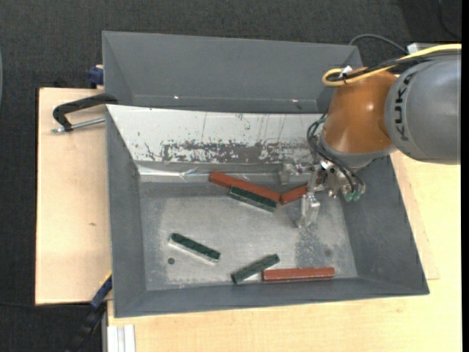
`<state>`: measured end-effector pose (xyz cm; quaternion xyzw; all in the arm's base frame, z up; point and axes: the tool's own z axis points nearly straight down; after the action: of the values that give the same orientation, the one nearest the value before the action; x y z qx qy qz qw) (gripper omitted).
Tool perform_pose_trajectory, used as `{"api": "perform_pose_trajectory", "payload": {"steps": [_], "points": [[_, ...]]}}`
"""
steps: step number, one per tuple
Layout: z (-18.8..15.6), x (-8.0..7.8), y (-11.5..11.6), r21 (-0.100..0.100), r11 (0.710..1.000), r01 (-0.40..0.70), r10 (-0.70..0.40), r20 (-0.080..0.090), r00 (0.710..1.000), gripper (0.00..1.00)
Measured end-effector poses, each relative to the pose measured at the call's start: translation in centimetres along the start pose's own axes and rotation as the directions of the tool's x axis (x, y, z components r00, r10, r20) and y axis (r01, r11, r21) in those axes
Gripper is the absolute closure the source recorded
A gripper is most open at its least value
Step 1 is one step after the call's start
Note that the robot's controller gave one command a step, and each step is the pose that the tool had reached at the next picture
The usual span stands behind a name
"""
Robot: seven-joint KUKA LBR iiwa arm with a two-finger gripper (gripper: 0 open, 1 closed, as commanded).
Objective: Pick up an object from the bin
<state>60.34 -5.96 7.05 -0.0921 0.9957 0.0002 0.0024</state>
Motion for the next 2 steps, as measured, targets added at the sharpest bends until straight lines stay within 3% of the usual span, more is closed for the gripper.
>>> {"api": "perform_pose_trajectory", "payload": {"steps": [1, 2], "points": [[-0.09, -0.02, -0.15, 0.001, 0.985, 0.171, -0.171, 0.002, 0.985, 0.00], [-0.11, -0.10, -0.05, -0.001, 0.999, 0.052, -0.052, 0.001, 0.999, 0.00]]}}
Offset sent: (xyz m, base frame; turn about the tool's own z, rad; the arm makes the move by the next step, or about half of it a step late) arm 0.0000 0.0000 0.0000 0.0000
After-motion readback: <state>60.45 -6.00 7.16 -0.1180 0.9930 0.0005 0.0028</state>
